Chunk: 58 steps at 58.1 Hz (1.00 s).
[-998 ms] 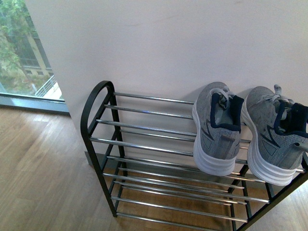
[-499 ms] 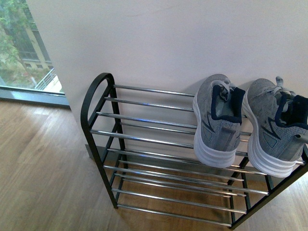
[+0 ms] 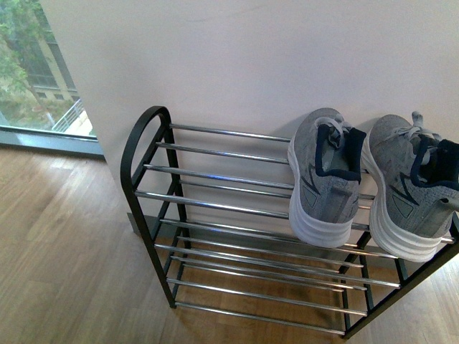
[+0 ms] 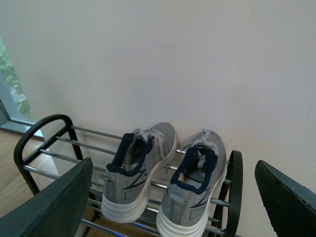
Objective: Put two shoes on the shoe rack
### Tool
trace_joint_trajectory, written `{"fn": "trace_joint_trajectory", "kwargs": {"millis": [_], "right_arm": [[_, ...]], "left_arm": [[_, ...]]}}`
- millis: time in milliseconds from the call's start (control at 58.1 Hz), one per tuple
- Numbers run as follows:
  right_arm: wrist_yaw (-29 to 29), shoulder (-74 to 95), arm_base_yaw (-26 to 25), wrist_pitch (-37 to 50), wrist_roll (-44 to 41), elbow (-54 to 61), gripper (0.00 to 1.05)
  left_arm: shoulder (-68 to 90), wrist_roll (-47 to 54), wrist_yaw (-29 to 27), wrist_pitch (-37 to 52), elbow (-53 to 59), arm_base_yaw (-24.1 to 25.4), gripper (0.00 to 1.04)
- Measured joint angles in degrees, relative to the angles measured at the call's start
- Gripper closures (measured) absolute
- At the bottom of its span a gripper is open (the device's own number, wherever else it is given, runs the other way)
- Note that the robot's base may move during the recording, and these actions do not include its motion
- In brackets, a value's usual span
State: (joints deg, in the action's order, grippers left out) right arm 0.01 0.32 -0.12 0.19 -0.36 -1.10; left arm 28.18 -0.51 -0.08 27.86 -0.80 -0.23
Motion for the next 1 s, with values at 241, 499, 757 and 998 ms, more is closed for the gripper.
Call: {"fn": "trace_joint_trajectory", "kwargs": {"millis": [241,499,757,998], "right_arm": [[0.0,0.0,0.0,0.0,0.0,0.0,0.09],[0.0,0.0,0.0,0.0,0.0,0.0,0.09],[0.0,0.0,0.0,0.0,0.0,0.0,0.09],[0.0,0.0,0.0,0.0,0.0,0.0,0.09]], "left_arm": [[-8.2,0.0,0.0,-7.8,0.0,0.0,1.03],[-13.6,0.0,0.0,-13.2,0.0,0.0,1.03],[-17.6,0.0,0.0,-17.1,0.0,0.0,1.03],[-27.1,0.0,-0.1,-27.6,0.0,0.0,1.03]]}}
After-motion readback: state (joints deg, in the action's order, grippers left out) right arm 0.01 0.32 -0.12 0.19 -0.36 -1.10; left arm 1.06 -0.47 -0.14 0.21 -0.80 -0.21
